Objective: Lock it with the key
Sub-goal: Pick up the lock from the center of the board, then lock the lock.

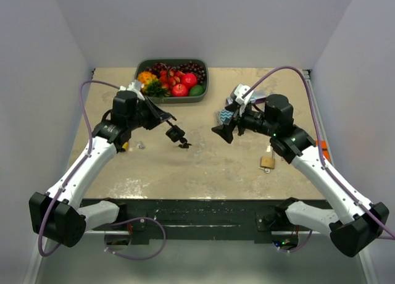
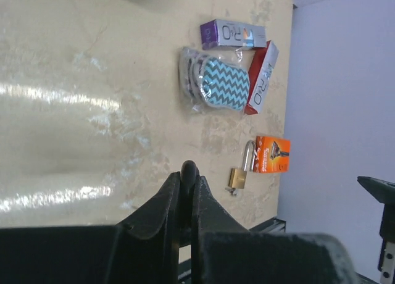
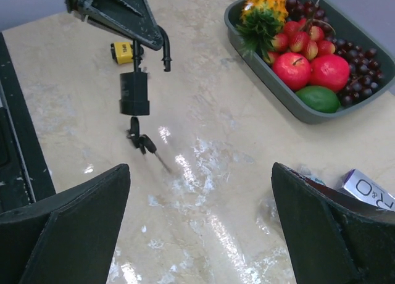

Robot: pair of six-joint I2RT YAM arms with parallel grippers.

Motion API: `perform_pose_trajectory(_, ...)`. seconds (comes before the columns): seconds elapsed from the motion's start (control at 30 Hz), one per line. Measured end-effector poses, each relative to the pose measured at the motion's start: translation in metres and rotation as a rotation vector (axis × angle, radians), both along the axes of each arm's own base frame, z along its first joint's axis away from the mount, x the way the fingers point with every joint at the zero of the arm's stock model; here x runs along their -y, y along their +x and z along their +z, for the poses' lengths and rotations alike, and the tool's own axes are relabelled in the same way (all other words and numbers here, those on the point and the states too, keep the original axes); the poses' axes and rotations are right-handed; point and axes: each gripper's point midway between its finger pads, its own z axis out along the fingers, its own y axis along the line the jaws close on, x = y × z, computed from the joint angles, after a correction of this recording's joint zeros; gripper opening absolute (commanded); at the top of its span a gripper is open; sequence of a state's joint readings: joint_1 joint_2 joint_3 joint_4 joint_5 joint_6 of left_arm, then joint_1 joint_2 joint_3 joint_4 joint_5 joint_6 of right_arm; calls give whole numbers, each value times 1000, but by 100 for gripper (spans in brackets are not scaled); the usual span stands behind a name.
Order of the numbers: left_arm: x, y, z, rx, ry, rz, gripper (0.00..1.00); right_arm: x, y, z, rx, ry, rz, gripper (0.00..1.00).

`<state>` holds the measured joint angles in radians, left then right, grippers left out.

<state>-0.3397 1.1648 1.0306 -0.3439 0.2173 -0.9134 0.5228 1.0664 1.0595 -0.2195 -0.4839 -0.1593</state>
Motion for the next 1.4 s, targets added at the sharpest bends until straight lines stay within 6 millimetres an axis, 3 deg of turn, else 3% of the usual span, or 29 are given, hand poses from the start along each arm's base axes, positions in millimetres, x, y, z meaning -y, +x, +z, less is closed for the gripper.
perform_pose_trajectory(0.1, -1, -6, -10, -99, -40, 45, 0, -9, 5, -13, -14, -35, -14, 99)
perform_pose_trajectory(0.3, 4, -7, -7, -173, -139, 100, 0, -50, 1, -40, -49, -118, 34, 99)
perform_pose_trajectory(0.57, 12, -9, 5, -179, -219, 84, 0, -91, -12, -43, -27, -142, 140, 98)
perform_pose_trajectory(0.7, 15, -11, 9, -180, -249, 78, 0, -113, -11, -50, -3, -156, 166, 93)
perform_pose_trajectory(0.83, 16, -13, 13, -181, -270, 75, 0, -123, -8, -67, -8, -191, 171, 79)
perform_pose_trajectory(0.97, 18, -16, 16, -176, -290, 65, 0, -125, -3, -74, 1, -212, 151, 58)
perform_pose_trajectory(1.2, 19, -18, 18, -178, -317, 63, 0, -127, 5, -65, 39, -191, 124, 3)
perform_pose_trajectory(1.33, 19, -18, 19, -178, -322, 67, 2, -128, 5, -65, 44, -189, 129, 0)
perform_pose_trajectory(1.4, 19, -19, 20, -176, -323, 66, 18, -128, 4, -64, 44, -187, 133, 0)
